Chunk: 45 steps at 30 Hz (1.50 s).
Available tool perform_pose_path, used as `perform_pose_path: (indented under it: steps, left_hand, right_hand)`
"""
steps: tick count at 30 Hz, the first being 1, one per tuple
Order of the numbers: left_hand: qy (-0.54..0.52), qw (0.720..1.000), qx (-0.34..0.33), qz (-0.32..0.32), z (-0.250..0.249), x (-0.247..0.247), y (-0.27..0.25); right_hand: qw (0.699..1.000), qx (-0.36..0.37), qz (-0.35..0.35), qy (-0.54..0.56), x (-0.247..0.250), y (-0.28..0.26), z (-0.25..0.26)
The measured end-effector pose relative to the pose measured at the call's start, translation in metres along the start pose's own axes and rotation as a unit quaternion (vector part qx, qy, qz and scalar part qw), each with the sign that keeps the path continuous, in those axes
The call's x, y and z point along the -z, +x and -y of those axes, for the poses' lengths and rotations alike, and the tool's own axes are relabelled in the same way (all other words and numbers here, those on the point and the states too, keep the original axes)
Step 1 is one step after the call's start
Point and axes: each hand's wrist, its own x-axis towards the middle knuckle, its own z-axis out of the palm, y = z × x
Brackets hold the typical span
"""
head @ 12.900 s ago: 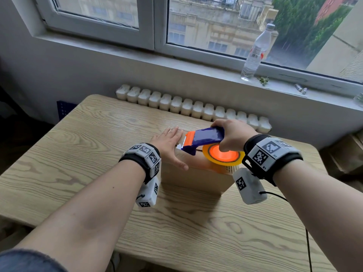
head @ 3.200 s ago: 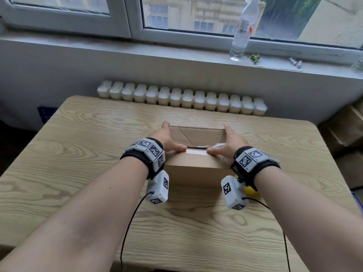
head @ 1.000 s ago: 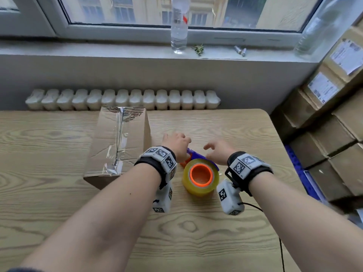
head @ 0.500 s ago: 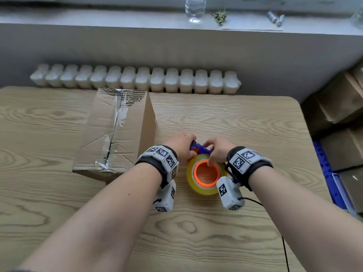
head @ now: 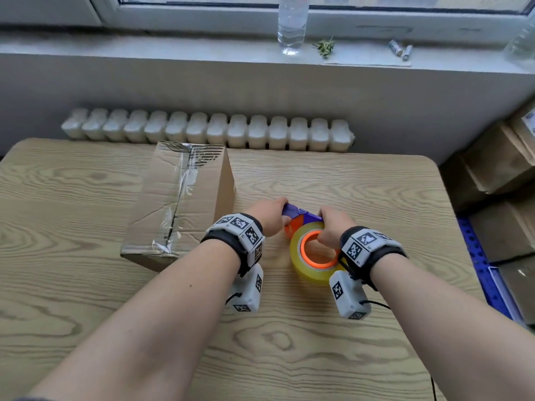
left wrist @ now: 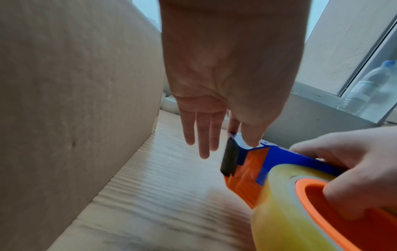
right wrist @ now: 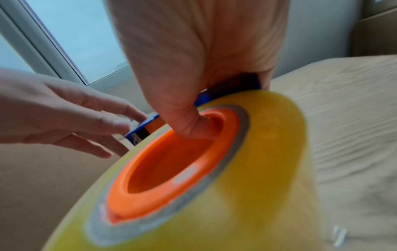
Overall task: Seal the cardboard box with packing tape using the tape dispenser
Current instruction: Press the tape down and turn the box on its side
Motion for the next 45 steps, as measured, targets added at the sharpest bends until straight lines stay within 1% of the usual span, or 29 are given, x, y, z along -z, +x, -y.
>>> perform_pose_path:
  steps: [4, 6, 8, 9, 11, 12, 13, 14, 17, 21, 24, 29, 33, 36, 39, 42, 45]
  left_hand:
    - [-0.052, 0.998, 0.02, -0.04, -0.008, 0.019, -0.012]
    - [-0.083, 0.994, 0.031, -0.058, -0.012, 0.03, -0.02]
    - [-0.156, 0.985, 0.036, -0.071, -0.014, 0.041, -0.027]
    - [-0.211, 0.974, 0.041, -0.072, -0.014, 0.047, -0.029]
    - [-0.343, 0.935, 0.064, -0.055, -0.018, 0.058, -0.038]
    - [-0.391, 0.916, 0.074, -0.049, -0.02, 0.064, -0.043]
    - [-0.415, 0.906, 0.075, -0.044, -0.021, 0.07, -0.049]
    - [-0.419, 0.904, 0.072, -0.043, -0.021, 0.076, -0.055]
    - [-0.385, 0.919, 0.059, -0.054, -0.019, 0.088, -0.072]
    - [-0.41, 0.911, 0.038, -0.027, -0.013, 0.103, -0.091]
    - [-0.399, 0.916, 0.022, -0.034, -0.012, 0.112, -0.102]
    - [-0.407, 0.913, 0.002, -0.029, -0.009, 0.12, -0.121]
    - [-0.406, 0.913, -0.006, -0.045, -0.006, 0.126, -0.13]
    - [-0.406, 0.912, 0.005, -0.056, -0.005, 0.128, -0.134]
    - [-0.418, 0.905, 0.013, -0.075, 0.0, 0.129, -0.137]
    - [-0.421, 0.902, 0.015, -0.096, 0.009, 0.129, -0.139]
    - [-0.399, 0.907, 0.024, -0.135, 0.02, 0.13, -0.141]
  right_hand:
    - [1.0, 0.01, -0.02, 0.018, 0.02, -0.017, 0.001]
    - [0.998, 0.007, -0.049, 0.025, 0.033, -0.028, 0.004]
    - [0.996, 0.004, -0.086, 0.03, 0.045, -0.04, 0.009]
    - [0.994, 0.006, -0.101, 0.032, 0.051, -0.046, 0.011]
    - [0.992, 0.014, -0.125, 0.035, 0.061, -0.058, 0.015]
    - [0.99, 0.019, -0.135, 0.034, 0.066, -0.065, 0.018]
    - [0.989, 0.025, -0.143, 0.032, 0.069, -0.07, 0.021]
    - [0.988, 0.03, -0.152, 0.031, 0.073, -0.077, 0.025]
    - [0.983, 0.044, -0.177, 0.034, 0.08, -0.093, 0.035]
    - [0.978, 0.061, -0.196, 0.039, 0.086, -0.11, 0.051]
    - [0.976, 0.067, -0.206, 0.038, 0.087, -0.121, 0.06]
    - [0.972, 0.07, -0.219, 0.039, 0.087, -0.136, 0.067]
    - [0.971, 0.073, -0.226, 0.04, 0.09, -0.145, 0.071]
    - [0.969, 0.078, -0.233, 0.042, 0.091, -0.15, 0.076]
    - [0.966, 0.088, -0.241, 0.043, 0.09, -0.154, 0.082]
    - [0.966, 0.1, -0.233, 0.05, 0.091, -0.158, 0.089]
    - [0.968, 0.118, -0.216, 0.051, 0.094, -0.162, 0.098]
